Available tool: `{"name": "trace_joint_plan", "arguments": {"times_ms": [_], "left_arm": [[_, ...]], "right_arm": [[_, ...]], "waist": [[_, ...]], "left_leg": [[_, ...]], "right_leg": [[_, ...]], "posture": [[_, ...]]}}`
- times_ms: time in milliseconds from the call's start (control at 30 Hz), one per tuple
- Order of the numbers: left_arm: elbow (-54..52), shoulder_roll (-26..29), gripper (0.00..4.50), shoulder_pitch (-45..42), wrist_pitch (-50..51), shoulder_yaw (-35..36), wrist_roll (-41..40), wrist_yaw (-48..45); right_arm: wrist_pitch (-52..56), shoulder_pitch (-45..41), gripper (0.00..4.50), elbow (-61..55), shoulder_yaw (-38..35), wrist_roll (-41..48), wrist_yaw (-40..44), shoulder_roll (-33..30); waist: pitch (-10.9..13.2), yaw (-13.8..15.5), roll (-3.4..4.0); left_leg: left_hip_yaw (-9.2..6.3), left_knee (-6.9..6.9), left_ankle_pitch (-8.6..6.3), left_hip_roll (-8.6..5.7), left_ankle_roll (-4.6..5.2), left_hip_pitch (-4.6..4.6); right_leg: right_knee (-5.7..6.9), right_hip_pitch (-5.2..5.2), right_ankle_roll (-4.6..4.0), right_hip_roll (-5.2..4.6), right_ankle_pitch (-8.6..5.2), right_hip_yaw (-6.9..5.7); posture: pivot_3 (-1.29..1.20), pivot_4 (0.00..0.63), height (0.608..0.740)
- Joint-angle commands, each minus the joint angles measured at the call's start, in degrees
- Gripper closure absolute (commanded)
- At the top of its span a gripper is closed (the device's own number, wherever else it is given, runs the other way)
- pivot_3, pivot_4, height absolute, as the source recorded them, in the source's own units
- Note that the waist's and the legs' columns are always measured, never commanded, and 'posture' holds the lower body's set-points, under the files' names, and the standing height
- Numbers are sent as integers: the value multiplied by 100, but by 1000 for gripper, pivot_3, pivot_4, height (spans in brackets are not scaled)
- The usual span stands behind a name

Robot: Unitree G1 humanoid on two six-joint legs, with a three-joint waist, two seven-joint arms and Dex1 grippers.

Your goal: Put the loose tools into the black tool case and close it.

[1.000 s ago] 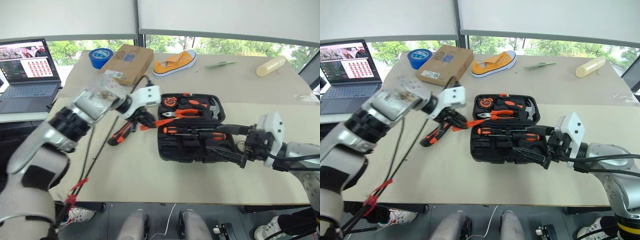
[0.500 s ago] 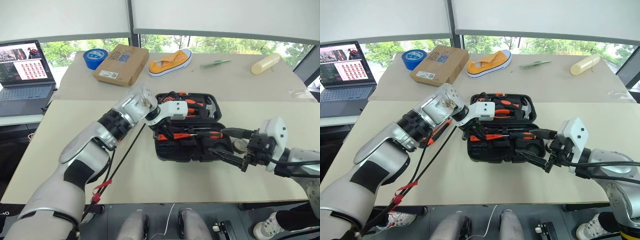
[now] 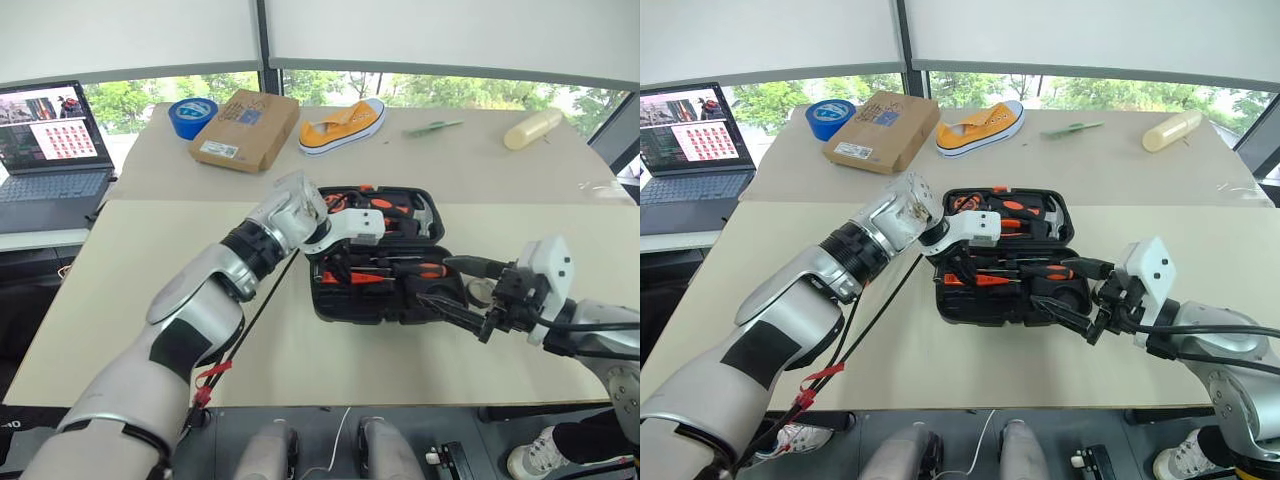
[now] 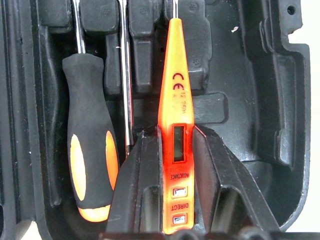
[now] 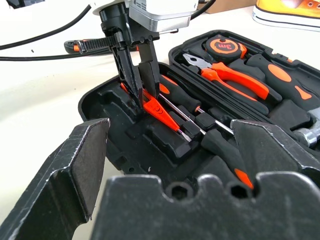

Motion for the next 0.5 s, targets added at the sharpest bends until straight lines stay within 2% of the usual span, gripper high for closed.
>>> {"name": "trace_joint_plan", "arguments": {"times_ms": [33,100,167,233,300,433,500], "left_arm": [[188,-84,4074,-44,-85,46,229,-12],[234,-107,4074,-42,-97,81,278,-33],[204,-105,3013,-63,-23,130,265,-115],[104,-53,2498,-107,56,211,209,-245],[-2,15,1723,-159,134,301,150,-369],[-661,525,348,-251,245,758,-171,-812],[-1028,760,488,-130,213,1068,-384,-897]], "right_arm": [[-161,60,0,-188,-187,-3,-53,25],[-168,54,0,-192,-177,-1,-70,39],[-172,28,0,-178,-160,-4,-77,56],[-176,9,0,-165,-136,-13,-75,66],[-177,1,0,-153,-124,-19,-67,71],[-137,41,0,-176,-118,22,-40,70],[-129,70,0,-179,-128,29,-24,63]], "waist": [[0,-2,0],[0,-7,0],[0,-8,0],[0,-13,0],[0,-12,0],[0,-23,0],[0,-26,1]], "left_leg": [[0,0,0,0,0,0],[0,0,0,0,0,0],[0,0,0,0,0,1],[-1,0,0,1,0,0],[0,0,0,1,0,-1],[0,0,1,3,-1,-4],[-1,0,1,4,-1,-5]], "right_leg": [[0,0,0,0,0,0],[0,0,0,0,0,0],[2,-1,0,1,0,0],[2,-3,0,1,0,0],[3,-4,0,1,0,0],[5,-8,0,1,0,0],[6,-12,0,2,0,1]], "posture": [[0,150,735],[0,150,735],[0,150,735],[0,150,735],[0,150,735],[0,150,735],[0,150,735]]}}
